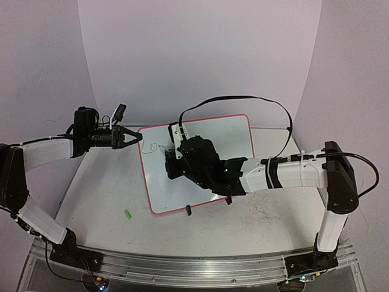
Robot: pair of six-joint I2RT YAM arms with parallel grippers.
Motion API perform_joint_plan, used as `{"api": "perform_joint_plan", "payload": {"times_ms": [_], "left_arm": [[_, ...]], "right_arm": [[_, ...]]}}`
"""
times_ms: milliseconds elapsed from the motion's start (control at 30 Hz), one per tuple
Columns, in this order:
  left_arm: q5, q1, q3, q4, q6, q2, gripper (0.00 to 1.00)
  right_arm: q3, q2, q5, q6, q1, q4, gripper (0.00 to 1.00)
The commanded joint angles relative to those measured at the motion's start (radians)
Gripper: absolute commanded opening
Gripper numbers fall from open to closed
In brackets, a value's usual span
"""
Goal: Write a sentence on the whiteboard
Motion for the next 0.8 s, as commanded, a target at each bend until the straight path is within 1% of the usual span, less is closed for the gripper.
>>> {"api": "perform_joint_plan", "payload": {"times_ms": [0,500,767], "left_arm": [[0.03,0.0,0.007,0.02,-0.034,-0.037,0.06],[0.032,0.0,0.008,0.02,-0.034,-0.04,0.06],[0.033,0.0,0.008,0.02,-0.034,-0.043,0.06]], "right_arm": [[0.058,-0.003,0.023,-0.014,0.0,0.04,0.0],[0.105,0.046,0.044,-0.015,-0.001,-0.001,0.0],[0.083,0.04,0.061,0.01,-0.001,-0.032,0.0]]}}
